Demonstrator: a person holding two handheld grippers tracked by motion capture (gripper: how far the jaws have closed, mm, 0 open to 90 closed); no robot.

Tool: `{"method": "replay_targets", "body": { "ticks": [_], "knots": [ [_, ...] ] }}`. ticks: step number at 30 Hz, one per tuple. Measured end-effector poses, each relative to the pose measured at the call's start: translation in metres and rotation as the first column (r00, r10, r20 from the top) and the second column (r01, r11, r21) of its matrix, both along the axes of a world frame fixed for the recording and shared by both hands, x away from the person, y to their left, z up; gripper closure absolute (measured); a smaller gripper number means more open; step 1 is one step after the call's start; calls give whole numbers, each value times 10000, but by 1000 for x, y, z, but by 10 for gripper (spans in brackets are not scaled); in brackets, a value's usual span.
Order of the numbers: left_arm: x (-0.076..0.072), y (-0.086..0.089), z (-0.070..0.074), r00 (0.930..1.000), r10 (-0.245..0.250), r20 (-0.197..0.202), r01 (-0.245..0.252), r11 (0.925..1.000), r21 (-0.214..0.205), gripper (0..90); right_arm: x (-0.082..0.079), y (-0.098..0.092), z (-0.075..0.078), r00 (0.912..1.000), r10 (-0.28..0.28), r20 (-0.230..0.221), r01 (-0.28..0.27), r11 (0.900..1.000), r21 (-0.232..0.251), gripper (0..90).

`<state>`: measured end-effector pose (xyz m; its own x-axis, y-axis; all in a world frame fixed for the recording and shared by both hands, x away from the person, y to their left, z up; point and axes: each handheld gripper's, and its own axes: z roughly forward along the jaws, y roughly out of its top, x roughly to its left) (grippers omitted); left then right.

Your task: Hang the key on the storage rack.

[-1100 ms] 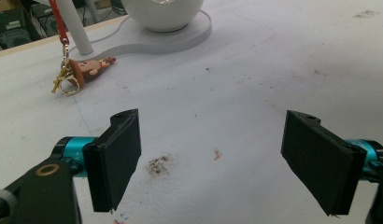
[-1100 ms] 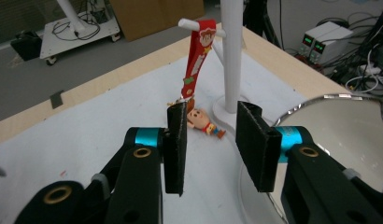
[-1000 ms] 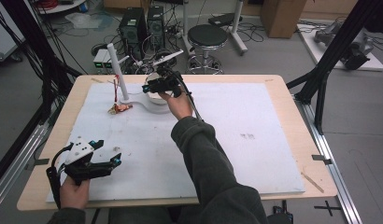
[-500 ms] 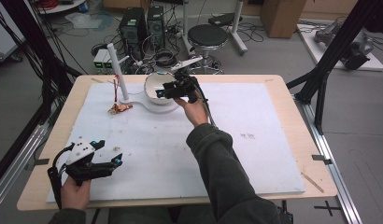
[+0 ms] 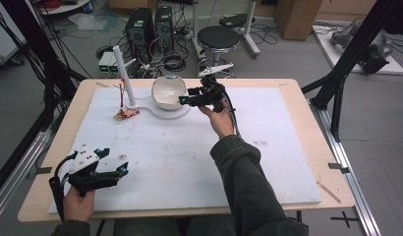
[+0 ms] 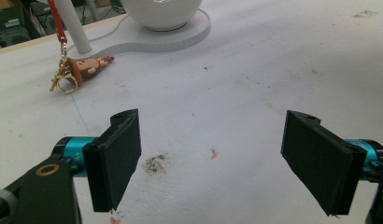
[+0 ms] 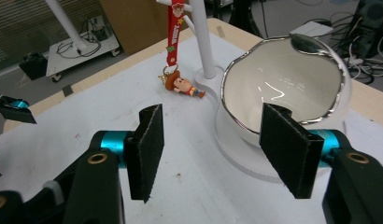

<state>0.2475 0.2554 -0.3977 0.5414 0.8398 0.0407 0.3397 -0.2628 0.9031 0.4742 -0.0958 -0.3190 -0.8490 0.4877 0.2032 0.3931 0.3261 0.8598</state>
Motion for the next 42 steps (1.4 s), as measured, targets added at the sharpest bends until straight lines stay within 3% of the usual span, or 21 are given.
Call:
{"method": "replay_targets", "body": {
  "ticks": [10,28,37,42],
  "knots": [
    [0,-1,-1,10000,-5,-10,5,10000,-40,205,-6,-21,0,9997,-235,19,235,9997,-49,363],
    [0,1,0,10000,54,-56,-55,10000,-68,205,-15,-41,-2,9996,-291,-6,291,9996,-6,272],
    [0,1,0,10000,48,-65,-48,10000,-9,206,-23,-54,-9,9982,-593,46,592,9981,149,220],
    [1,1,-1,10000,45,-64,-45,10000,-17,205,-28,-60,-12,9983,-575,13,575,9983,-30,187]
  ]
}}
